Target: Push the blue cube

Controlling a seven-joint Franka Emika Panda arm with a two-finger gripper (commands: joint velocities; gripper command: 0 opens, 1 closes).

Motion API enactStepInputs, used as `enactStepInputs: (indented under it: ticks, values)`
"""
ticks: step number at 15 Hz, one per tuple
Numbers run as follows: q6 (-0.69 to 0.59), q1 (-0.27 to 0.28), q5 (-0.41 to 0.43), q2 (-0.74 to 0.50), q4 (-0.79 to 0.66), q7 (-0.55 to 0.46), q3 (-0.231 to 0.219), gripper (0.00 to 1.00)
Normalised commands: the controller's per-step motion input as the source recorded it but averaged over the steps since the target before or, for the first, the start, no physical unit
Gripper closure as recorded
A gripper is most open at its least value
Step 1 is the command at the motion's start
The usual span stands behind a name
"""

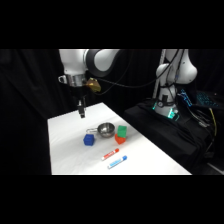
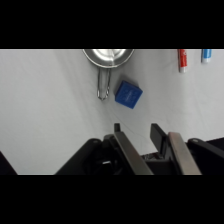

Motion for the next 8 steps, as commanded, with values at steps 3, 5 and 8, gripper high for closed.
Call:
enactStepInputs:
  ticks: [3, 5, 8]
  values:
    - [-0.10, -0.001, 0.088, 0.28, 0.36, 0.10, 0.010, 0.91]
    - [0.00, -0.021, 0.116, 0.24, 0.20, 0.06, 0.017, 0.96]
    - [0.07, -0.029, 0.139, 0.19, 0.09, 0.03, 0.034, 0.93]
